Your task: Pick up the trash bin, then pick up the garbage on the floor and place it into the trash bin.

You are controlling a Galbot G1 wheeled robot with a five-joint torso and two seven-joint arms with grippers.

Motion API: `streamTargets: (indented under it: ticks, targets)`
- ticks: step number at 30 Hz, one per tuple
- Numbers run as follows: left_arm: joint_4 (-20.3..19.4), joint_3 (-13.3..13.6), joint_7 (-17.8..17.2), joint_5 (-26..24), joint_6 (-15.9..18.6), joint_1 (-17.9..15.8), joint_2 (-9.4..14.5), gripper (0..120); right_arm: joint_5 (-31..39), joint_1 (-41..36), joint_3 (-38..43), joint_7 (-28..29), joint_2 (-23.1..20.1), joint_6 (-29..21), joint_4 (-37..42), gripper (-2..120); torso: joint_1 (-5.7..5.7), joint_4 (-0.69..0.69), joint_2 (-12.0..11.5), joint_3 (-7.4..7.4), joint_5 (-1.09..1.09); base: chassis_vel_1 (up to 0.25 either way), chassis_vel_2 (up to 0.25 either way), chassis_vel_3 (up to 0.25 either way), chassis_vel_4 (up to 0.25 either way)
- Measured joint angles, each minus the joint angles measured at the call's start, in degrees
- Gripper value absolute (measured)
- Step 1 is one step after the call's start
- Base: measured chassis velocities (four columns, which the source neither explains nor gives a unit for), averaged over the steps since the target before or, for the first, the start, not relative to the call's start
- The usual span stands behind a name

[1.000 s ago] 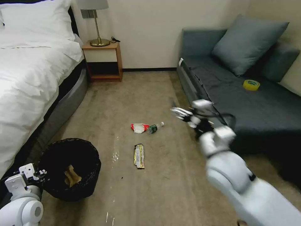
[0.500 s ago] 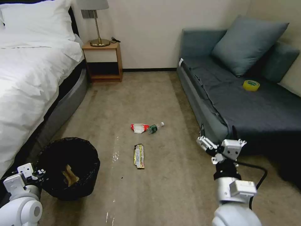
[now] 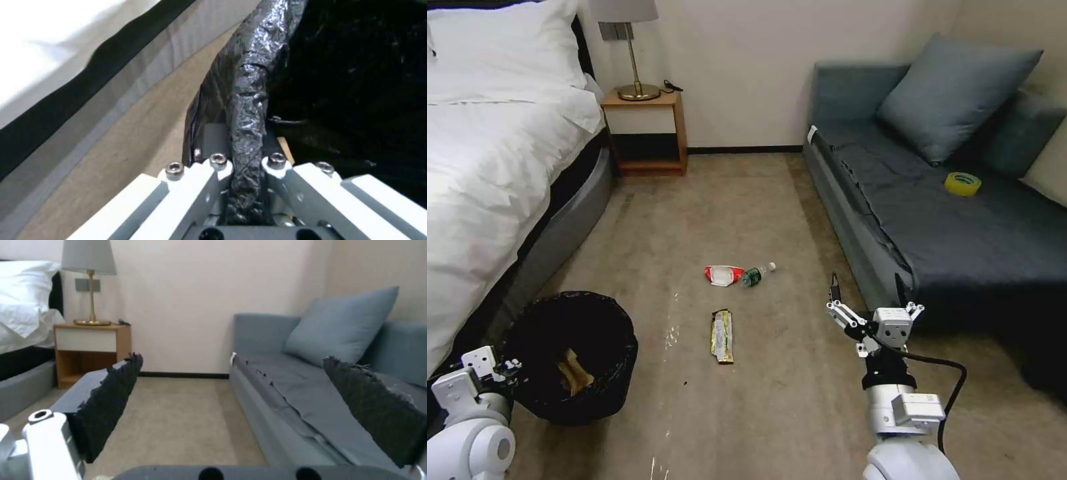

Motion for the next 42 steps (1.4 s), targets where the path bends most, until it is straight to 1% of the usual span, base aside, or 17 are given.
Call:
streamTargets:
  ticks: [18, 24, 27, 33, 36, 38, 41, 42]
  targets:
    - [0.2, -0.1, 0.0, 0.1, -0.2, 0.1, -0.1, 1, -0.3, 1.3, -1.1, -0.9, -0.5, 0.4, -1.4, 100, 0.00, 0.00, 0.0, 0.00, 0.00, -0.164, 0.165, 0.173, -0.164]
    - [0.0, -0.3, 0.1, 0.1, -0.2, 0.3, -0.1, 1, -1.1, 0.4, -1.7, -1.8, -0.7, 2.5, -1.6, 100, 0.01, -0.01, 0.0, 0.01, -0.01, -0.160, 0.157, 0.158, -0.155]
    - [0.0, -0.3, 0.1, 0.0, -0.3, 0.4, -0.1, 1, -1.4, 0.1, -2.1, -2.3, -0.8, 3.4, -1.8, 100, 0.01, -0.02, 0.0, 0.01, 0.00, -0.094, 0.105, 0.116, -0.106]
    - [-0.1, -0.3, 0.1, 0.1, -0.5, 0.9, -0.3, 1, -1.6, 0.7, -2.8, -3.5, -1.1, 3.9, -2.1, 100, 0.00, -0.01, 0.0, 0.00, 0.00, -0.009, 0.021, 0.008, -0.017]
    - [0.0, -0.5, 0.1, 0.1, -0.6, 1.0, -0.2, 1, -1.0, 1.6, -3.2, -3.6, -1.3, 3.8, -2.5, 100, 0.00, -0.01, 0.0, 0.00, 0.00, 0.000, 0.000, 0.000, 0.000]
    - [0.3, -0.5, 0.1, 0.1, -0.6, 1.0, -0.1, 1, 0.5, 3.4, -4.2, -3.6, -1.9, 2.7, -3.3, 100, 0.00, -0.01, 0.0, 0.00, 0.00, 0.000, 0.000, 0.000, 0.000]
    - [0.8, -0.4, 0.1, 0.5, -0.9, 0.9, 0.0, 1, 4.3, 7.4, -6.6, -2.3, -3.4, -0.4, -4.8, 100, 0.00, -0.01, 0.0, 0.00, 0.00, 0.000, 0.000, 0.000, 0.000]
    - [0.8, -0.4, 0.1, 0.5, -0.9, 0.9, 0.0, 1, 4.3, 7.4, -6.6, -2.3, -3.4, -0.4, -4.8, 100, 0.00, -0.01, 0.0, 0.00, 0.00, 0.000, 0.000, 0.000, 0.000]
